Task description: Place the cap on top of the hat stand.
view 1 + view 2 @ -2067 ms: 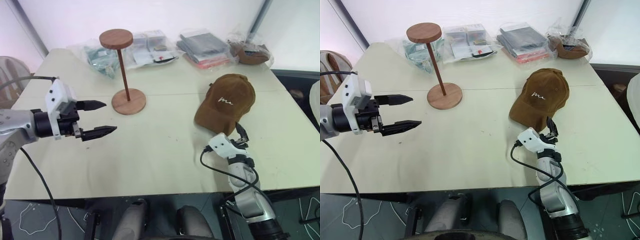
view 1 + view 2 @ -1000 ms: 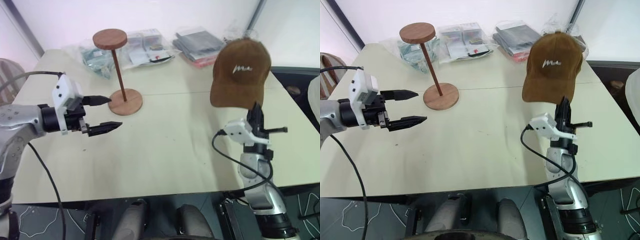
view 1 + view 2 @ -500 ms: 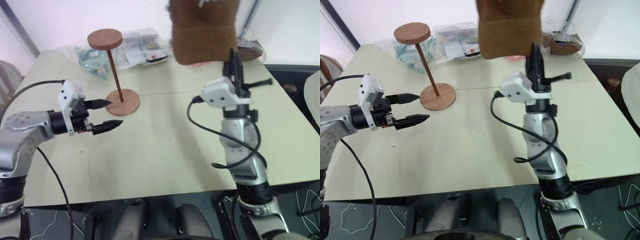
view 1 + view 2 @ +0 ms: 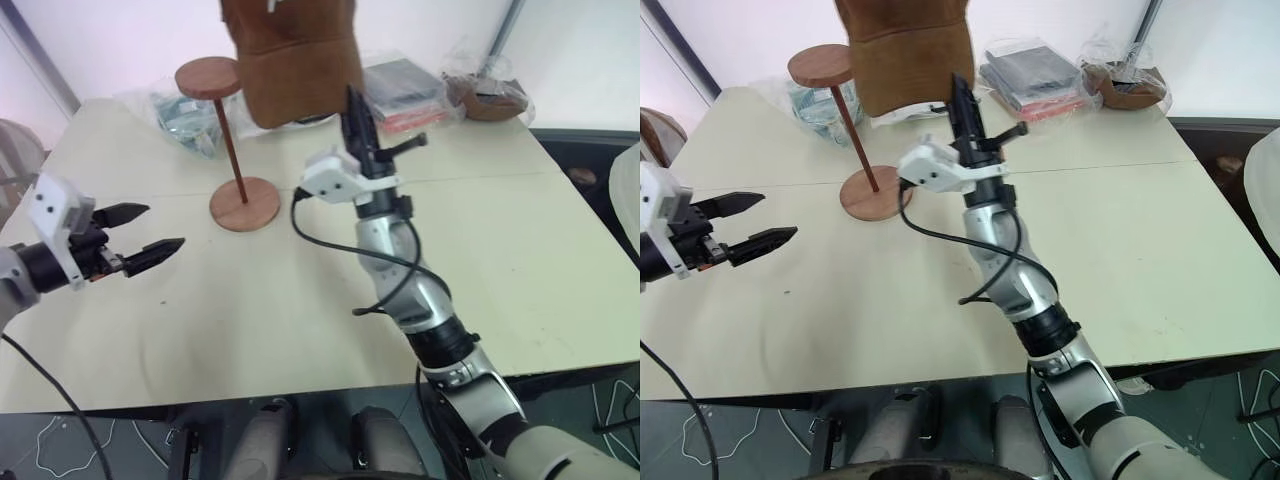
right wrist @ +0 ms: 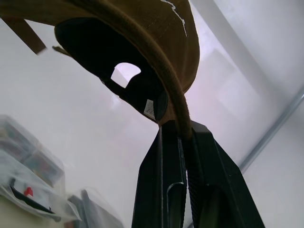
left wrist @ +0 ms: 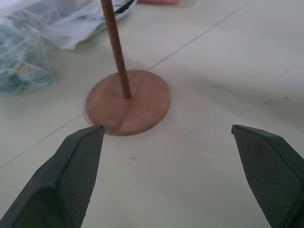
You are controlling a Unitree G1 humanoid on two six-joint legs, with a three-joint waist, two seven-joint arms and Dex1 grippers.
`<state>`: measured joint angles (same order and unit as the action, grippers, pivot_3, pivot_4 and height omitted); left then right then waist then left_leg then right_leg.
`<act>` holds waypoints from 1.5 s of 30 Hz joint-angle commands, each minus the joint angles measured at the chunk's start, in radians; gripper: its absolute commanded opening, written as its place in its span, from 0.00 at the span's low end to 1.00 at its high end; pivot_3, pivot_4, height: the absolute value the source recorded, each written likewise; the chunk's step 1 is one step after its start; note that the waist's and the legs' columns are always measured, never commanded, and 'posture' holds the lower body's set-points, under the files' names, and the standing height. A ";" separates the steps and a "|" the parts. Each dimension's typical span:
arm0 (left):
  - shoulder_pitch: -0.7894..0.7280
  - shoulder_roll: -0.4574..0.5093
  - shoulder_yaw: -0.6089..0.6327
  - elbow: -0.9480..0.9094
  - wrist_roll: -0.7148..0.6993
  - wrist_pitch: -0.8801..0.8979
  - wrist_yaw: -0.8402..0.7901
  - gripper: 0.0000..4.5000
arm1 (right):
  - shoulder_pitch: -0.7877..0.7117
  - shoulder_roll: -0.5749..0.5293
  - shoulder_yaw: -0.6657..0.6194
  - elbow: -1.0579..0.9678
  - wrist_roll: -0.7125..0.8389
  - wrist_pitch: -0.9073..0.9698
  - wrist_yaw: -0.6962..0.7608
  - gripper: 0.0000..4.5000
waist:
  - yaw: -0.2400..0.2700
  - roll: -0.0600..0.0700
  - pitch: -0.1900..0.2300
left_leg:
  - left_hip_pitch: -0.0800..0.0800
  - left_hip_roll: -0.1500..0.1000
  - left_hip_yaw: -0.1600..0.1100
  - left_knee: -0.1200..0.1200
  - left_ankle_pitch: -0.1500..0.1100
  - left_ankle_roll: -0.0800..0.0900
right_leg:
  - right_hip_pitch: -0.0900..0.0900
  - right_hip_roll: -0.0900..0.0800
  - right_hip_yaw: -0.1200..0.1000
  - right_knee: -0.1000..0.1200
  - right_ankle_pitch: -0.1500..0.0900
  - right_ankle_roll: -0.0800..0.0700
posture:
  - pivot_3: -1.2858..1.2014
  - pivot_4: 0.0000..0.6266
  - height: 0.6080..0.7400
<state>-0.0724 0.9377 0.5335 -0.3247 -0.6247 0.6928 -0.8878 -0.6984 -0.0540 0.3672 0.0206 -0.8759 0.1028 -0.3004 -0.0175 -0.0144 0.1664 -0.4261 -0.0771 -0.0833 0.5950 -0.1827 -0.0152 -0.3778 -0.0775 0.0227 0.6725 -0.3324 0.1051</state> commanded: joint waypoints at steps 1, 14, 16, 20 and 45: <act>0.013 0.005 0.053 -0.051 -0.025 0.007 0.016 1.00 | -0.060 0.034 0.014 0.012 -0.034 0.009 -0.044 0.01 | -0.001 0.000 0.000 | 0.000 0.000 0.000 0.000 0.000 0.000 | 0.000 0.000 0.000 0.000 0.000 0.000 | 0.52 0.24 1.00; 0.006 0.005 0.042 -0.058 -0.022 -0.006 0.054 1.00 | -0.094 0.100 0.057 0.051 -0.068 0.055 -0.071 0.01 | -0.004 0.000 0.000 | 0.000 0.000 0.000 -0.003 0.002 -0.003 | -0.002 0.001 0.000 0.000 0.000 -0.001 | 0.52 0.24 1.00; 0.001 0.008 0.038 -0.052 -0.020 -0.008 0.053 1.00 | -0.098 0.101 0.059 0.052 -0.066 0.057 -0.072 0.01 | -0.004 0.000 0.000 | 0.000 0.000 0.000 -0.003 0.002 -0.003 | -0.002 0.001 0.000 0.000 0.000 -0.001 | 0.52 0.24 1.00; -0.002 0.013 0.042 -0.050 -0.022 -0.006 0.050 1.00 | -0.096 0.097 0.063 0.041 -0.065 0.052 -0.068 0.01 | -0.004 0.000 0.000 | 0.000 0.000 0.000 -0.003 0.002 -0.003 | -0.002 0.001 0.000 0.000 0.000 -0.001 | 0.52 0.24 1.00; 0.000 -0.007 0.023 -0.049 -0.019 -0.015 0.077 1.00 | -0.026 0.089 0.117 -0.010 -0.041 -0.025 -0.008 0.01 | -0.005 0.000 0.000 | 0.000 0.000 0.000 -0.003 0.001 -0.002 | -0.002 0.001 0.000 0.000 0.000 -0.001 | 0.52 0.24 1.00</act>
<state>-0.0608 0.9310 0.5431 -0.3634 -0.6424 0.6910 -0.8205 -0.7155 0.0261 0.4762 0.0616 -0.9193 0.0955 -0.3067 -0.0224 -0.0145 0.1664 -0.4262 -0.0769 -0.0835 0.5917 -0.1816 -0.0171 -0.3803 -0.0767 0.0230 0.6729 -0.3320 0.1042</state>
